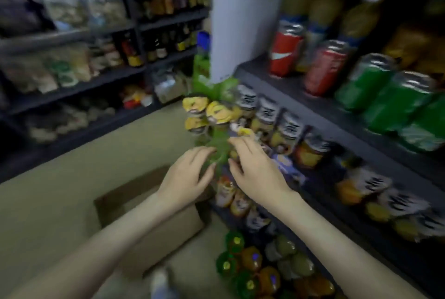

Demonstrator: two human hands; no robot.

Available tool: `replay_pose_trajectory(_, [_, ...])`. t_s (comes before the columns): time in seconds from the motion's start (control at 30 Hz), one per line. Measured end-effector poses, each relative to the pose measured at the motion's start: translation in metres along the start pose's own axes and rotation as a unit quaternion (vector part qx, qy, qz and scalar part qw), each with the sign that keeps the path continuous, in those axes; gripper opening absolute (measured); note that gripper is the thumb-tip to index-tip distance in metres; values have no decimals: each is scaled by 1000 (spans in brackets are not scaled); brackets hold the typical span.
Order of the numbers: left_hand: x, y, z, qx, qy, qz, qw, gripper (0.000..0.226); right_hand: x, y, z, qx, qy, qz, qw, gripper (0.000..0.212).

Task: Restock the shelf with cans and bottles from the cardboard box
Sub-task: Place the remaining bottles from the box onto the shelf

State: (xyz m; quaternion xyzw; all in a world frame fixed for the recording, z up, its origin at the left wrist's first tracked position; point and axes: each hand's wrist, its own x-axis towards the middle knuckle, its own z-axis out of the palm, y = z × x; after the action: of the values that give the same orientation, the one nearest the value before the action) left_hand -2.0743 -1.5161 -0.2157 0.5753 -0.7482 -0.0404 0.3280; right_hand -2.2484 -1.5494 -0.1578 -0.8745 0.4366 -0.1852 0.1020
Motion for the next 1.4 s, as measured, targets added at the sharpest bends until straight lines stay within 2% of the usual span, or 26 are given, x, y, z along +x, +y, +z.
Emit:
replay_pose_trajectory(0.23, [-81,-196,-44,40,-46,-173,983,40,123,-89,167,38,-141,-70,987,39])
replay_pose_trajectory(0.37, [-124,-305,-57,74,-69,-237,966,38,182,-130,277,63,-235,-94,965,45])
replay_pose_trajectory(0.43, [-147,-357,-51,76,-76,-263,959,37,202,-139,336,74,-300,-81,948,48])
replay_pose_trajectory(0.53, [-188,-434,-17,113,-88,-294,945,32,210,-131,439,81,-364,-44,927,53])
replay_pose_trajectory(0.63, [-242,-504,48,125,-117,-343,924,38,198,-106,556,76,-422,-7,903,59])
replay_pose_trajectory(0.7, [-290,-546,107,150,-171,-359,905,48,181,-92,639,74,-464,11,883,60])
replay_pose_trajectory(0.77, [-343,-581,169,167,-261,-341,888,61,158,-82,724,85,-500,22,862,59])
replay_pose_trajectory(0.83, [-394,-607,226,168,-306,-330,877,68,133,-72,806,94,-535,24,839,61])
replay_pose_trajectory(0.9, [-435,-626,270,156,-309,-343,873,68,110,-64,880,91,-563,15,821,64])
replay_pose_trajectory(0.97, [-463,-636,304,147,-290,-341,882,67,92,-57,940,76,-577,2,813,69])
replay_pose_trajectory(1.07, [-485,-643,333,96,-201,-350,910,65,73,-57,999,87,-594,-6,800,78])
replay_pose_trajectory(1.17, [-495,-648,340,69,-163,-343,922,67,58,-62,1031,123,-601,52,788,87])
replay_pose_trajectory(1.23, [-495,-650,339,62,-159,-337,926,67,51,-68,1042,124,-588,86,795,91])
replay_pose_trajectory(1.4, [-486,-643,327,118,-218,-342,907,65,60,-63,1027,143,-558,108,810,83])
